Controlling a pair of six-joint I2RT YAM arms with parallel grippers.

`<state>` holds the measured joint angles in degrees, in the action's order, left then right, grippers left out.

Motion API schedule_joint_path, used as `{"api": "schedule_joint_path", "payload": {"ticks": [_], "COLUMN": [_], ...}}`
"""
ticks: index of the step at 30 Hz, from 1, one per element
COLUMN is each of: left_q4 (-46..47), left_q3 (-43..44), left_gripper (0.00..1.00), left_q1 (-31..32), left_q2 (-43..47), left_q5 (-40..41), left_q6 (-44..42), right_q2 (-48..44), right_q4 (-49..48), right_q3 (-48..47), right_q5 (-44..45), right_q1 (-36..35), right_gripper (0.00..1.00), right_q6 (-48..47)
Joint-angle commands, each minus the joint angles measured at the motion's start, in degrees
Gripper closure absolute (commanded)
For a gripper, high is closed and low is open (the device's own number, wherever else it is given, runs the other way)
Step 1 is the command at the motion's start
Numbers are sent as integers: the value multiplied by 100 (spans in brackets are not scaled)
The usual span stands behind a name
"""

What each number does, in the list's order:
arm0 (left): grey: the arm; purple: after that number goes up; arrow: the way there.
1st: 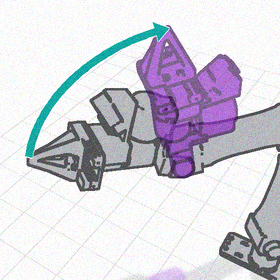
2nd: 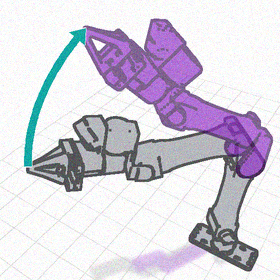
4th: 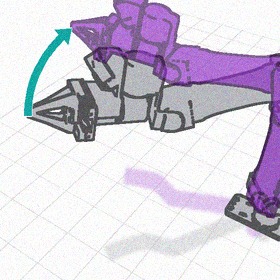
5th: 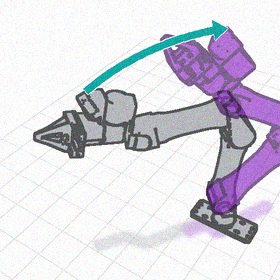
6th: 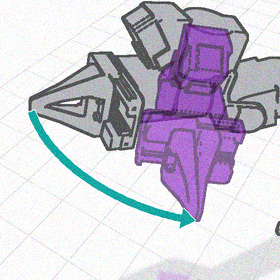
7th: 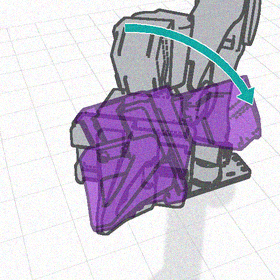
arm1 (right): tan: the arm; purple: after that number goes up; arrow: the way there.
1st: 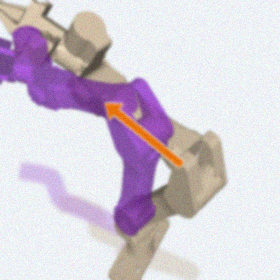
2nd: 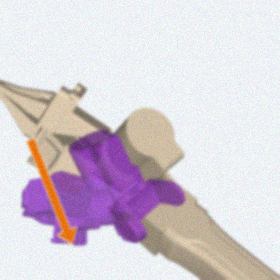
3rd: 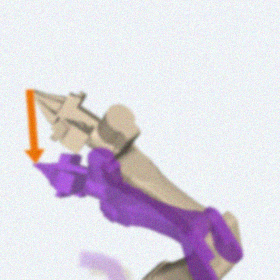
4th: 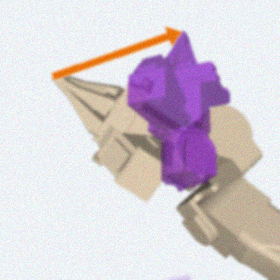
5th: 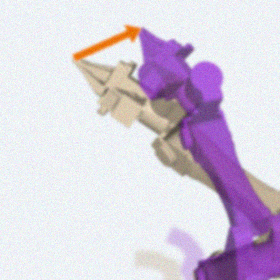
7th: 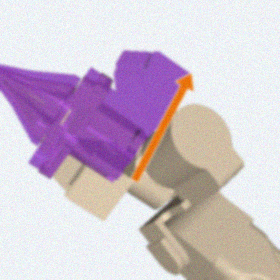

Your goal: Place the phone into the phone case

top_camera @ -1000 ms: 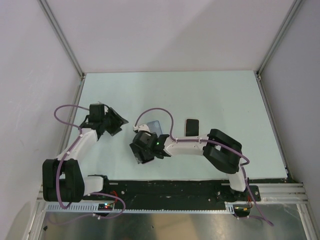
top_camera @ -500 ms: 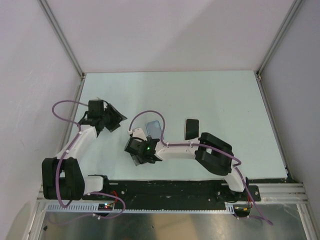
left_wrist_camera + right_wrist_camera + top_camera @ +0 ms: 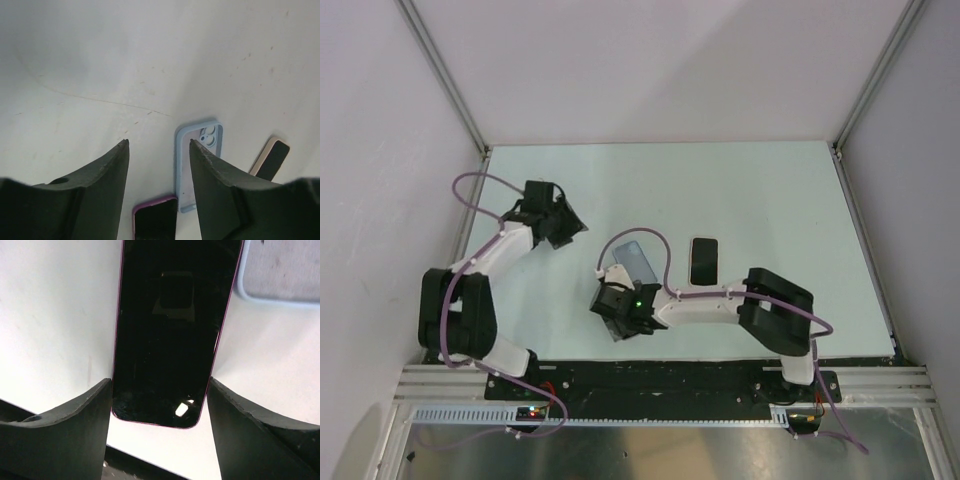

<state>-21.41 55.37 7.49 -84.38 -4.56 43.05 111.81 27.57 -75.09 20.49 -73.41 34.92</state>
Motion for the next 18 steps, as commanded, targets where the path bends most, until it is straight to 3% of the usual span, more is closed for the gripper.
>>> {"api": "schedule_joint_path", "payload": {"ticks": [1,11,18], "left_q4": [-47,-199,-340], "left_q3": [542,1474,1724], "left_gripper": [45,49,49], "left_q1": [458,1254,1613], "left_q2": [-540,-1896,-2317], "left_q5": [343,438,600], "left_q6": [-287,-669,-770], "right_q2": [-845,-1945,-2271], "right_q4": [202,139,56], "right_q3": [431,1400,1674], "right_q5": [-51,-138,-385], "right_q1": [60,319,355], "right_gripper": [68,68,68], "right_q6": [1,147,134]}}
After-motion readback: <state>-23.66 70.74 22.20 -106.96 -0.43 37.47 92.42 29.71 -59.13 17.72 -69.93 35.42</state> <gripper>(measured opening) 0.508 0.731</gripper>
